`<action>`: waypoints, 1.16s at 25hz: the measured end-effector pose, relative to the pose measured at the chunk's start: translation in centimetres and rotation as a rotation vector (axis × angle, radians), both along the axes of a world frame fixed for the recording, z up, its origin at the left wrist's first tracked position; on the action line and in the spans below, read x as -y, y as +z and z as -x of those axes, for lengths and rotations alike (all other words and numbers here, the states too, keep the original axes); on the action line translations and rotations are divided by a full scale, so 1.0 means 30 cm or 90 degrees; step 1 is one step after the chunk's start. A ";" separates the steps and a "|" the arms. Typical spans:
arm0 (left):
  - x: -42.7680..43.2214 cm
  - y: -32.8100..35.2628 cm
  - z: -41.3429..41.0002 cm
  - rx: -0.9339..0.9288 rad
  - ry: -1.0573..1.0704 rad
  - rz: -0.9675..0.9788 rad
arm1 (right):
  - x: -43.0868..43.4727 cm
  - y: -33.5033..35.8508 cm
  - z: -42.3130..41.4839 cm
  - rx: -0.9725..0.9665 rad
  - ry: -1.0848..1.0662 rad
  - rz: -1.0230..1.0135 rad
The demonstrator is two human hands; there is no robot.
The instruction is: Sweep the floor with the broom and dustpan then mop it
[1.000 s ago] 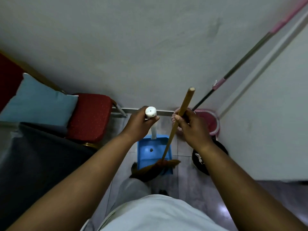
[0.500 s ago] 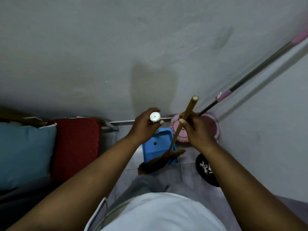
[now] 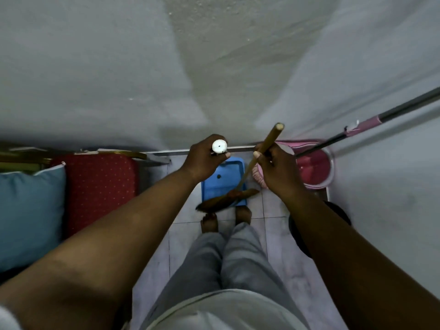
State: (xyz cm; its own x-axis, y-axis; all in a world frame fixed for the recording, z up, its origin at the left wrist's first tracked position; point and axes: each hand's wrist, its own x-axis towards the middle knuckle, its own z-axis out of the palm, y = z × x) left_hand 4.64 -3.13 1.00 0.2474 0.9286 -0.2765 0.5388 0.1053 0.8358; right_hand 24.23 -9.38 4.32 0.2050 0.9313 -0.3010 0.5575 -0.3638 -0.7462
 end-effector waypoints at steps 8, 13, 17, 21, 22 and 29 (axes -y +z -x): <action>-0.171 -0.174 -0.056 -0.051 0.000 0.007 | -0.244 -0.205 -0.024 0.008 0.022 0.041; -0.260 -0.214 -0.080 -0.046 0.000 0.009 | -0.356 -0.270 -0.044 0.011 0.040 0.060; -0.301 -0.239 -0.098 -0.047 0.015 0.041 | -0.422 -0.298 -0.050 0.025 0.051 0.063; -0.333 -0.261 -0.118 -0.071 0.048 0.064 | -0.469 -0.321 -0.035 0.042 0.055 0.049; -0.340 -0.262 -0.125 -0.085 0.055 0.069 | -0.476 -0.323 -0.031 0.049 0.050 0.046; -0.353 -0.276 -0.142 -0.163 0.111 0.100 | -0.473 -0.359 -0.021 0.094 0.054 0.046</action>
State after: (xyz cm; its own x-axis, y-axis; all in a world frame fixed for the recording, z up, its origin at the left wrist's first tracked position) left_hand 8.90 7.47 -7.27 -0.0068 0.8921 -0.4518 0.6912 0.3307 0.6425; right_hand 24.86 4.82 -6.45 0.1732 0.9241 -0.3406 0.6896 -0.3607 -0.6280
